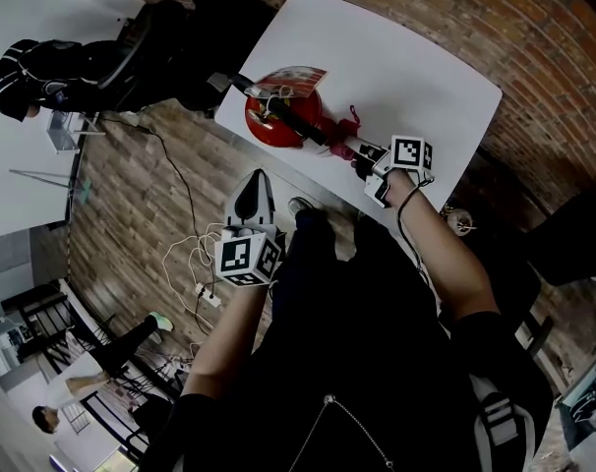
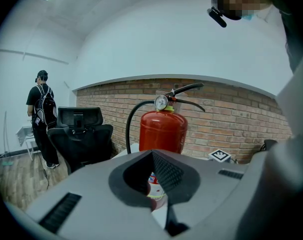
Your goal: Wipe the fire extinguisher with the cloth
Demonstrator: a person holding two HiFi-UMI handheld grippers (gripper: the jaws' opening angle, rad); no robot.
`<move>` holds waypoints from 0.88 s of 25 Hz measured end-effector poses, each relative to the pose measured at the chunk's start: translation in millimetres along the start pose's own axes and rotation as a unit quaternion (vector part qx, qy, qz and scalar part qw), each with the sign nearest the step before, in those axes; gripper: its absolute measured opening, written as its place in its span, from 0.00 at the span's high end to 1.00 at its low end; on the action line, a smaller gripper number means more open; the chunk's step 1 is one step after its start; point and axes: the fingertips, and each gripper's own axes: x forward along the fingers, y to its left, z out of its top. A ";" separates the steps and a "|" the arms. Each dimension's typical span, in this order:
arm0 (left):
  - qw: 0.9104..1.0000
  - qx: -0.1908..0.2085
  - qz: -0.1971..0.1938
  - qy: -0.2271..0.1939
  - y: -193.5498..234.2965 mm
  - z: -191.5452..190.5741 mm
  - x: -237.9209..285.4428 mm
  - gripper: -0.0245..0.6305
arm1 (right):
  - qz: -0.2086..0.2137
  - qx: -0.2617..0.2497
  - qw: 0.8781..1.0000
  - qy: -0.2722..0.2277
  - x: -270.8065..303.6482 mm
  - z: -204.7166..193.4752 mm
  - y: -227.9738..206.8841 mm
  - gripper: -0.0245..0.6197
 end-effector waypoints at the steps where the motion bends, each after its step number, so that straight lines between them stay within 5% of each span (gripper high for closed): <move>1: 1.000 0.000 0.000 0.001 -0.1 -0.7 0.7 0.92 | 0.000 -0.002 1.000 0.000 -0.1 0.7 3.3 0.80; 22: 0.999 0.031 -0.025 0.013 -21.0 -4.3 2.0 0.92 | 0.043 -0.012 0.999 0.001 -10.6 9.1 70.2 0.80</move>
